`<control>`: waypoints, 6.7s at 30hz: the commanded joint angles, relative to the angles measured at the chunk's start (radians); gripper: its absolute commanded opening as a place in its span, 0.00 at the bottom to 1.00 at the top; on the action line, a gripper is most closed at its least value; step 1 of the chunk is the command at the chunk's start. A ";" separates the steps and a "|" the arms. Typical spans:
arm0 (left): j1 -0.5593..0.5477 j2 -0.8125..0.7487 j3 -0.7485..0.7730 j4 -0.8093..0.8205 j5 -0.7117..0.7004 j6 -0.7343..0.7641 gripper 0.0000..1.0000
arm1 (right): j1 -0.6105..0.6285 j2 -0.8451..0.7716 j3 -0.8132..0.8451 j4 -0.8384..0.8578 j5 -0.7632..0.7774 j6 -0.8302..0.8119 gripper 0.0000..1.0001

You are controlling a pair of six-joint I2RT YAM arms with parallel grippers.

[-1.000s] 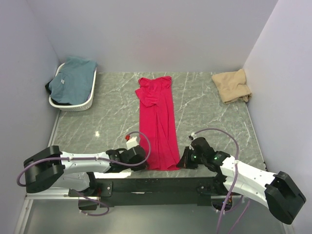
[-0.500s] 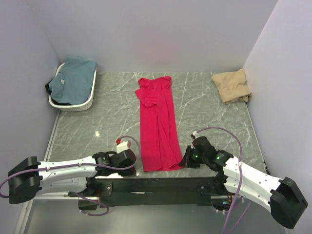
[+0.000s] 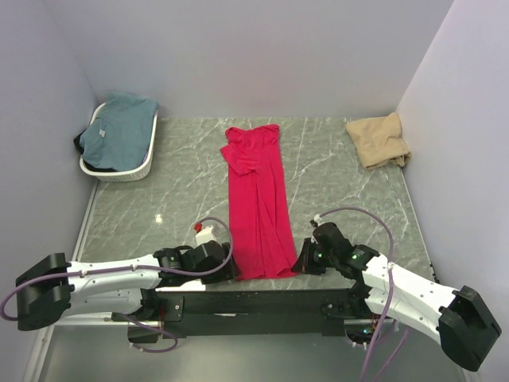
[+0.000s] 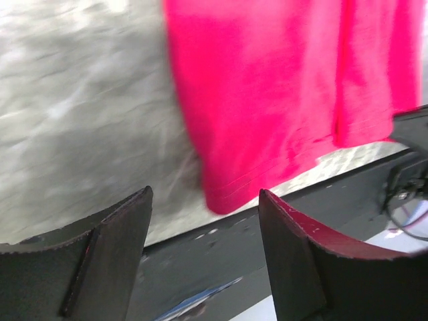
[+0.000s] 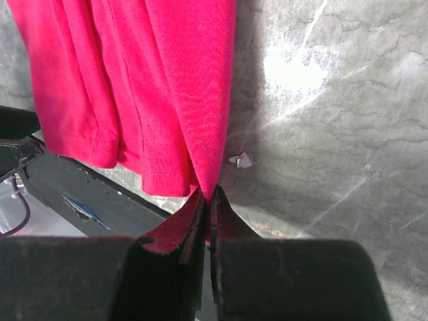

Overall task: Fold and stack the t-shirts
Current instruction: Fold the tshirt

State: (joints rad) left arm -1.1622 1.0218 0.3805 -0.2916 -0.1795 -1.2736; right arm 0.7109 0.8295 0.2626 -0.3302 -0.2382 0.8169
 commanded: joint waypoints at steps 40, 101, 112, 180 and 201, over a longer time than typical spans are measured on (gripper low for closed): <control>-0.102 0.069 0.280 -0.299 -0.046 0.037 0.01 | 0.012 -0.101 0.133 -0.122 -0.095 -0.047 0.00; 0.613 0.722 0.817 -0.069 0.118 0.651 0.14 | -0.337 0.988 0.974 -0.079 -0.139 -0.478 0.00; 0.650 0.790 0.877 -0.080 0.129 0.678 0.13 | -0.364 1.039 1.035 -0.101 -0.125 -0.495 0.00; 0.630 0.865 0.896 0.026 0.262 0.701 0.69 | -0.326 1.086 1.064 -0.050 -0.156 -0.478 0.39; 0.734 0.899 1.032 0.066 0.199 0.792 0.73 | -0.424 1.137 1.270 -0.085 -0.066 -0.510 0.45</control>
State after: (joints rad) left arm -0.4252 1.9724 1.3857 -0.2665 0.0635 -0.5163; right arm 0.3054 2.0464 1.5074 -0.4133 -0.3470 0.3309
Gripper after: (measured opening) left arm 0.710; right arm 0.414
